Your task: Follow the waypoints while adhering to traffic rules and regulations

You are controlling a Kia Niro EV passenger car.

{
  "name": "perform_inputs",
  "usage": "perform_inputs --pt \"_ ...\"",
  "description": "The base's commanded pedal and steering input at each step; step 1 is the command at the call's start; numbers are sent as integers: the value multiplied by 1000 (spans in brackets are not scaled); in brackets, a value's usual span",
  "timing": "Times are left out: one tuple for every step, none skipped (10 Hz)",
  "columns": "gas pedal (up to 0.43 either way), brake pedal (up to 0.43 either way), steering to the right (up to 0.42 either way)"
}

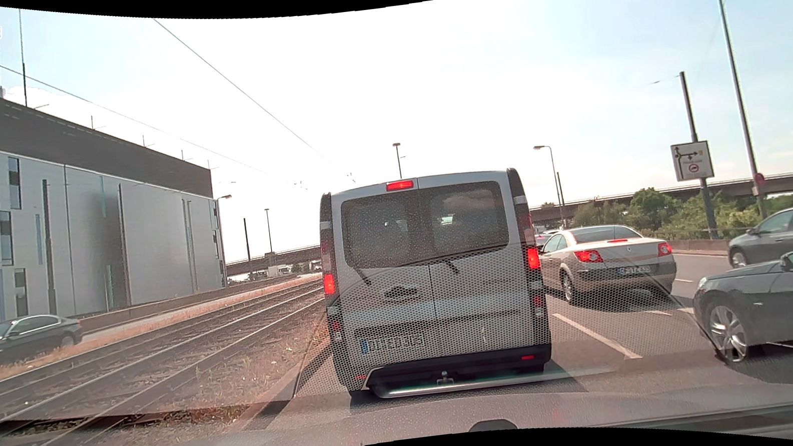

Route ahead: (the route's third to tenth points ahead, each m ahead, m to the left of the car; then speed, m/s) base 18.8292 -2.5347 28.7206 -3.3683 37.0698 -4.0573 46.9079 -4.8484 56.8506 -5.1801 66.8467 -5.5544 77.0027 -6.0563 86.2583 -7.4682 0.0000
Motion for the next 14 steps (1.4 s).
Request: perform_inputs --pt "0 299 -14" --pt "0 299 -14" --pt "0 299 -14" --pt "0 299 -14" --pt "0 299 -14" --pt "0 299 -14" --pt "0 299 -14" --pt "0 299 -14" --pt "0 299 -14" --pt "0 299 -14" --pt "0 299 -14" --pt "0 299 -15" --pt "0 299 -15" --pt "0 299 -15"
